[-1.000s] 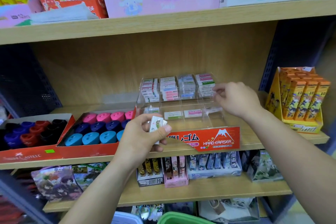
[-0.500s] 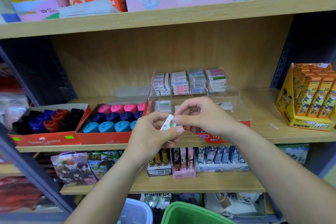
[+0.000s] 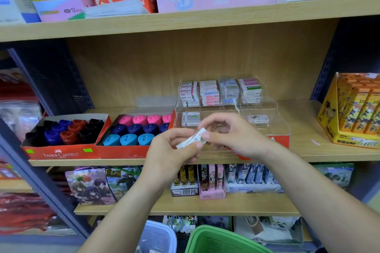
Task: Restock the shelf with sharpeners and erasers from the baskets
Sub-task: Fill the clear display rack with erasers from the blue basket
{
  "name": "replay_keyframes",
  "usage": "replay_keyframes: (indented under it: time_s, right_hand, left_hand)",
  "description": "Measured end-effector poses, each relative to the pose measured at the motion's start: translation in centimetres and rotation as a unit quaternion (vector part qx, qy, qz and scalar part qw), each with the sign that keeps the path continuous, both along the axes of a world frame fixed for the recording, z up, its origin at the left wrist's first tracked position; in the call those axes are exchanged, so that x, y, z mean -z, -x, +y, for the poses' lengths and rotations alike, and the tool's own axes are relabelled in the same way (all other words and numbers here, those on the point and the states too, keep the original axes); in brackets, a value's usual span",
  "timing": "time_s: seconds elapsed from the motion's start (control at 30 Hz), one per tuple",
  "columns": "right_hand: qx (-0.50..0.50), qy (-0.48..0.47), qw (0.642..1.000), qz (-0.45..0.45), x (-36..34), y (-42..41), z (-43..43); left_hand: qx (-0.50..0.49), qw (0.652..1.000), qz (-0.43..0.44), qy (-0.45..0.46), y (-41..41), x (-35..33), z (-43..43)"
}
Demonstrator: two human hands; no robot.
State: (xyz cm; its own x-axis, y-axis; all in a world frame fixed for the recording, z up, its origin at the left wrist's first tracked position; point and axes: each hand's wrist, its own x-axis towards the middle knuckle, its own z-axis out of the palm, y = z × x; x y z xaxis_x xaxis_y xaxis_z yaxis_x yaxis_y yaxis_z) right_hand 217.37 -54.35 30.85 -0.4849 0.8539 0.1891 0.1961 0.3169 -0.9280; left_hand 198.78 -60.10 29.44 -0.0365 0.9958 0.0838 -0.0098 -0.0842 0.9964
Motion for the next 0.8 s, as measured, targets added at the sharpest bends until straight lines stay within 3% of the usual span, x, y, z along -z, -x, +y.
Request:
replay_keyframes:
  time_s: [0.3,0.5,0.7,0.8]
  right_hand:
    - [0.038,0.057,0.993,0.096,0.7,-0.4,-0.9]
    - [0.133,0.08,0.973,0.171,0.0,-3.2,-0.8]
    - [0.187,0.048,0.974,0.12,-0.4,-6.8,0.7]
    - [0.165,0.052,0.981,0.09,-0.4,-7.2,0.7]
  left_hand:
    - [0.012,1.0,0.008,-0.004,-0.7,0.1,0.0]
    - [-0.004,1.0,0.003,0.001,-1.1,0.2,0.6]
    - [0.0,1.0,0.014,-0.004,-2.1,-0.1,1.3]
    - [0.01,1.0,0.022,-0.014,-3.6,-0.7,1.6]
